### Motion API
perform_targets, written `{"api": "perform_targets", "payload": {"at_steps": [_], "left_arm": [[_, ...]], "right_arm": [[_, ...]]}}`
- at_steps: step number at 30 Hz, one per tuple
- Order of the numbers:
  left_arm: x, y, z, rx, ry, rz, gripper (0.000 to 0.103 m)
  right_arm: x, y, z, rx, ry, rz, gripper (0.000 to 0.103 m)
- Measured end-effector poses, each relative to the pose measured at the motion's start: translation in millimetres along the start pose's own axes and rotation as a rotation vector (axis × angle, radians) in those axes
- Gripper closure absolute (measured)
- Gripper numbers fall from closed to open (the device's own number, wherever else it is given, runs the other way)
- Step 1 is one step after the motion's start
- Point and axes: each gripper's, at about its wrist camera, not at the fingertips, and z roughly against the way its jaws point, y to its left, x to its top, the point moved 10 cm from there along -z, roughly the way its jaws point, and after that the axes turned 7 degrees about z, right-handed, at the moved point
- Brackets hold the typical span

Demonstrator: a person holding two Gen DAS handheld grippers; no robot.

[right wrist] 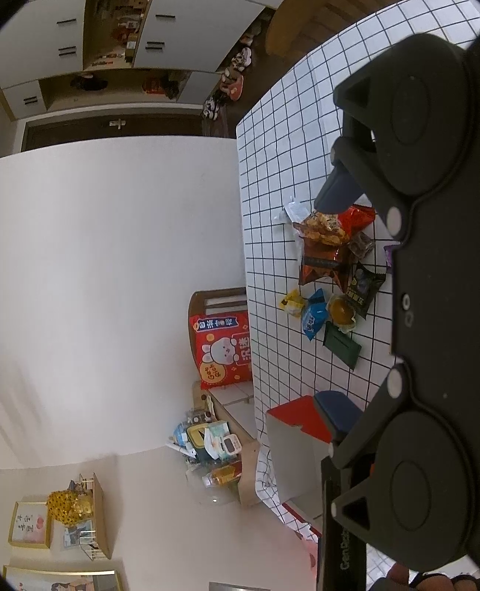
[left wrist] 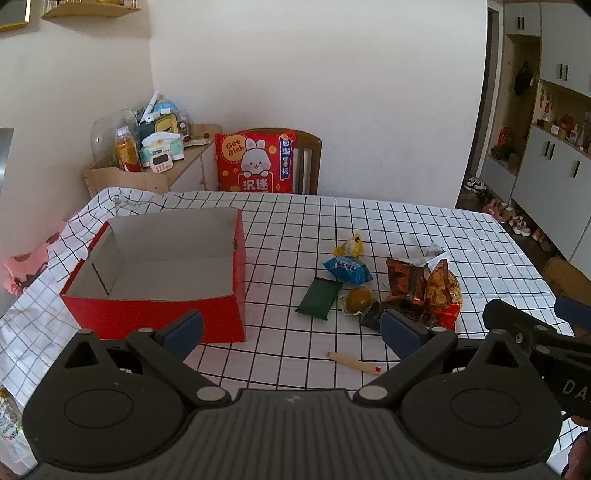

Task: Organize snacks
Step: 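Lower the left tool onto the wooden stick while the right tool approaches the purple candy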

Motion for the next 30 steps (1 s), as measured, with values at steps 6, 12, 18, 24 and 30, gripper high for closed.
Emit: {"api": "perform_targets", "payload": {"at_steps": [6, 12, 18, 24, 30], "left_arm": [[-6.8, -11.5, -19.7, -0.005, 0.056, 0.015, 0.000], [-10.0, -25.9, -44.2, -0.013, 0.101, 0.026, 0.000], [-8.5, -40.1, -71.3, -0.018, 0.138, 0.035, 0.000], [-20.4, -38.9, -109.7, 0.021, 0.229, 0.082, 0.001], [-42.0, -39.2, -142.9, 0.040, 0.323, 0.138, 0.001]], "right_arm": [[-8.0, -22.2, -13.9, -0.011, 0.048, -0.046, 0.001], [-18.7, -48.9, -31.1, -0.026, 0.095, -0.085, 0.004], [-23.6, -78.1, -56.0, -0.038, 0.139, -0.105, 0.010], [-36.0, -89.6, -85.9, -0.016, 0.198, -0.031, 0.015], [-62.1, -86.2, -111.7, 0.052, 0.273, 0.043, 0.024]]}}
